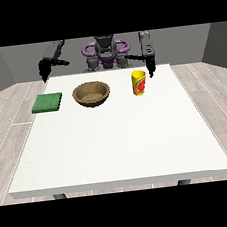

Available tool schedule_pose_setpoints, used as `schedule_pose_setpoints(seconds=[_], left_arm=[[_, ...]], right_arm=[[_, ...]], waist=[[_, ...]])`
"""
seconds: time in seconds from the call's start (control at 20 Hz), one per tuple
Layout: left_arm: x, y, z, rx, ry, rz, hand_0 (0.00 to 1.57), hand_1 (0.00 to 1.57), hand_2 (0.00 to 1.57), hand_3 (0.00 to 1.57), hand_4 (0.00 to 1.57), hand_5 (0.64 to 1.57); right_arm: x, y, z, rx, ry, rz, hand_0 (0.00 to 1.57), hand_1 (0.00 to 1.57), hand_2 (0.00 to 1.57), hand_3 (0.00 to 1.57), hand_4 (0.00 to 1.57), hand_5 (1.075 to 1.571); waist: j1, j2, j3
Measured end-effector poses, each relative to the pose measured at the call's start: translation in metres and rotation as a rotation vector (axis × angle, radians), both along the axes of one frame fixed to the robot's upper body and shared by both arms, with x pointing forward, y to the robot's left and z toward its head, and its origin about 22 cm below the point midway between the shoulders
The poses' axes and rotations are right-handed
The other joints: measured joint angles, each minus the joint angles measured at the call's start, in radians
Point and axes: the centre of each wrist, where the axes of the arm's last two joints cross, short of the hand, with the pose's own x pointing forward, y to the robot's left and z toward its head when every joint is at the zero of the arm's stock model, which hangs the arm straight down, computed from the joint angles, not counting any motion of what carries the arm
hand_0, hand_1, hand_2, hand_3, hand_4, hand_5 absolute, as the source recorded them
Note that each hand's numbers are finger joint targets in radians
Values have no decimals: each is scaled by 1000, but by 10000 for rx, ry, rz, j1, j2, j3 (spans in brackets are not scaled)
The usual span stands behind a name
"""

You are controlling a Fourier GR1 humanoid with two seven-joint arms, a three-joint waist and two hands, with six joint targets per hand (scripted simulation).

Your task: Pick the cup and pour the ball into the bowl, then pick the bowl and place it on the pad

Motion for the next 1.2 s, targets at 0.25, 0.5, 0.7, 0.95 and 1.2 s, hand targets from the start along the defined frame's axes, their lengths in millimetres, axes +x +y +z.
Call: schedule_pose_setpoints(seconds=[0.25, 0.5, 0.7, 0.95, 1.2], left_arm=[[7, 1, -23, -112, 63, 119, 0, 0, 0, 0, 0, 1271], [7, 0, -47, -95, -199, 203, 0, 0, 0, 0, 0, 1229], [17, 0, -51, -221, -185, 397, 1240, 1240, 1571, 1571, 474, 1442], [19, 15, -50, 2151, -466, 1804, 1312, 1312, 1571, 1571, 833, 1511], [36, 8, -38, 2959, -1251, 2798, 1351, 1351, 1571, 1571, 881, 1502]], right_arm=[[3, -16, -3, 182, 36, -60, 0, 0, 0, 0, 0, 1559], [4, -28, -5, 160, -253, -8, 0, 0, 0, 0, 0, 1558], [7, -35, -3, 153, -315, 55, 0, 0, 0, 0, 0, 1561], [11, -38, 3, 182, -601, 318, 0, 0, 0, 0, 0, 1556], [17, -58, 27, 97, -1044, 430, 0, 0, 0, 0, 0, 1556]], waist=[[-71, 78, 2], [-158, 444, -1], [-260, 487, 1], [-683, 777, 7], [-1083, 1218, 44]])
